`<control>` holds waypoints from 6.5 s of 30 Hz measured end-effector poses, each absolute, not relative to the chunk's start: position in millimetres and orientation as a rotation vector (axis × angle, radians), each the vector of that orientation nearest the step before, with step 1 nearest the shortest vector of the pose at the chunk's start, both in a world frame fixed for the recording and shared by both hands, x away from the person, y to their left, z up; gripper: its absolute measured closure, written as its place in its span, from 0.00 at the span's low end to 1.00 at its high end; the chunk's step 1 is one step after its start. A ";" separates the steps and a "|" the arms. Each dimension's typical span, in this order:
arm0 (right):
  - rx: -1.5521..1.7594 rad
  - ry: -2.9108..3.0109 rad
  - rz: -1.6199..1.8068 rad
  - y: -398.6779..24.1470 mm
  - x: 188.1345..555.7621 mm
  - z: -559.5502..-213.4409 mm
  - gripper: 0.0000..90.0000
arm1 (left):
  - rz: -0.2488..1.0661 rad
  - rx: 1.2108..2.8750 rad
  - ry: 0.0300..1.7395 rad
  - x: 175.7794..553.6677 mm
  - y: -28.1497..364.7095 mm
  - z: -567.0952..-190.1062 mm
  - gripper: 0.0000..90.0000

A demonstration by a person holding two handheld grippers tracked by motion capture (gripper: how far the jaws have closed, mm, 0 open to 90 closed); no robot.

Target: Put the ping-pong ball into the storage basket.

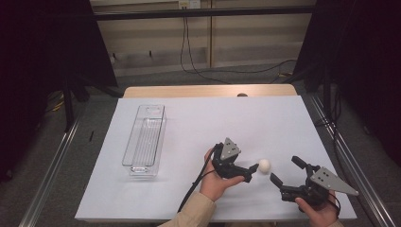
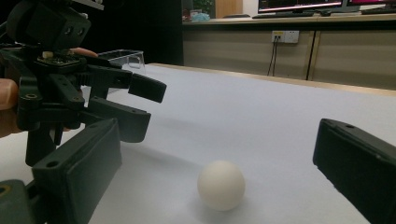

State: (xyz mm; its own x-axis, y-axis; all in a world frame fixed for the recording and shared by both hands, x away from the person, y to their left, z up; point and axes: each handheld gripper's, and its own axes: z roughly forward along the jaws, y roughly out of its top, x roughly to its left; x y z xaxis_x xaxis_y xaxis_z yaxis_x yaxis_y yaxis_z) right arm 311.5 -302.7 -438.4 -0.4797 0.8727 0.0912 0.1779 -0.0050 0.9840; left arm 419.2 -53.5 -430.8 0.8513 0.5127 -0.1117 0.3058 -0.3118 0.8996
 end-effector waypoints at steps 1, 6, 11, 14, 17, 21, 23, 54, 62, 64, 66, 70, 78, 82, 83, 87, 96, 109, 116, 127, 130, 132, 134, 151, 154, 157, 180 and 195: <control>1.092 1.693 1.531 -302.7 311.5 -438.4 0.01 | 0.224 1.926 0.604 419.4 -54.9 -432.2 0.02; 1.098 1.692 1.527 -302.0 311.4 -438.4 0.01 | 0.218 1.943 0.614 419.6 -56.2 -433.2 0.02; 1.089 1.699 1.524 -302.4 311.8 -438.8 0.01 | 0.221 1.947 0.614 419.9 -58.1 -433.3 0.02; 1.090 1.699 1.524 -302.2 311.8 -438.6 0.01 | 0.217 1.952 0.612 420.3 -59.3 -433.6 0.03; 1.090 1.699 1.524 -302.3 311.8 -438.7 0.01 | 0.223 1.960 0.606 420.1 -61.5 -433.0 0.03; 1.088 1.697 1.524 -302.2 312.0 -438.8 0.01 | 0.221 1.967 0.605 418.7 -66.2 -431.2 0.03; 1.087 1.699 1.524 -302.3 311.8 -438.7 0.01 | 0.212 1.961 0.601 418.9 -68.1 -431.3 0.03; 1.088 1.700 1.526 -301.7 312.0 -438.4 0.01 | 0.210 1.994 0.584 421.9 -80.9 -434.2 0.03; 1.099 1.689 1.530 -301.5 311.4 -438.0 0.01 | 0.213 2.022 0.577 423.2 -84.5 -437.1 0.04; 1.098 1.690 1.530 -301.6 311.4 -438.0 0.01 | 0.208 2.022 0.580 423.2 -85.5 -437.8 0.05; 1.092 1.696 1.527 -301.7 311.5 -438.1 0.01 | 0.208 2.023 0.570 423.8 -86.5 -438.6 0.06; 1.088 1.699 1.528 -301.5 311.6 -438.2 0.01 | 0.203 2.025 0.572 424.6 -87.8 -439.9 0.07; 1.086 1.702 1.531 -301.1 311.9 -438.5 0.01 | 0.201 2.044 0.558 426.4 -89.9 -442.3 0.11; 1.088 1.702 1.531 -301.4 311.8 -438.3 0.01 | 0.195 2.049 0.552 427.3 -91.3 -444.1 0.13; 1.085 1.703 1.529 -301.6 311.8 -438.4 0.01 | 0.190 2.047 0.551 427.3 -91.9 -444.7 0.13; 1.088 1.703 1.530 -301.4 311.9 -438.4 0.01 | 0.186 2.064 0.539 426.7 -94.0 -446.7 0.17; 1.088 1.701 1.530 -301.6 311.9 -438.3 0.01 | 0.193 2.074 0.555 427.9 -95.1 -447.8 0.19; 1.095 1.692 1.532 -301.9 311.6 -438.0 0.01 | 0.187 2.089 0.554 429.1 -98.5 -450.6 0.22; 1.090 1.696 1.533 -302.5 311.9 -438.0 0.01 | 0.170 2.097 0.544 429.4 -101.4 -451.0 0.25; 1.094 1.691 1.540 -302.5 311.8 -437.8 0.01 | 0.163 2.128 0.523 430.4 -107.7 -449.2 0.31; 1.090 1.692 1.539 -302.5 312.0 -437.9 0.01 | 0.155 2.132 0.518 430.8 -108.8 -450.1 0.34; 1.093 1.692 1.539 -302.4 312.0 -437.9 0.01 | 0.152 2.137 0.518 430.8 -109.1 -450.5 0.36; 1.095 1.692 1.537 -302.5 311.8 -437.9 0.01 | 0.156 2.150 0.508 431.6 -108.8 -450.8 0.38; 1.090 1.698 1.539 -303.5 311.6 -437.9 0.01 | 0.124 2.129 0.526 435.7 -115.8 -455.5 0.56; 1.090 1.698 1.538 -303.7 311.5 -437.9 0.01 | 0.114 2.137 0.538 437.5 -114.3 -455.0 0.56; 1.096 1.691 1.538 -303.8 311.3 -437.7 0.01 | 0.103 2.132 0.536 438.2 -112.2 -454.6 0.56; 1.091 1.691 1.541 -303.1 311.7 -437.9 0.01 | 0.087 2.121 0.601 438.6 -96.0 -445.3 0.57; 1.091 1.690 1.540 -302.5 311.9 -438.1 0.01 | 0.088 2.100 0.639 438.3 -80.6 -438.1 0.57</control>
State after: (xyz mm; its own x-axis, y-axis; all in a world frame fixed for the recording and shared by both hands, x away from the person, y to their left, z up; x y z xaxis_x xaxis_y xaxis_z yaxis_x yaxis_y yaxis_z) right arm 311.9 -302.5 -438.1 -0.4830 0.8704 0.0954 0.1759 -0.0103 0.9843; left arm 438.3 -80.6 -438.1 0.8634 0.4732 -0.1748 0.4083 -0.4520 0.7931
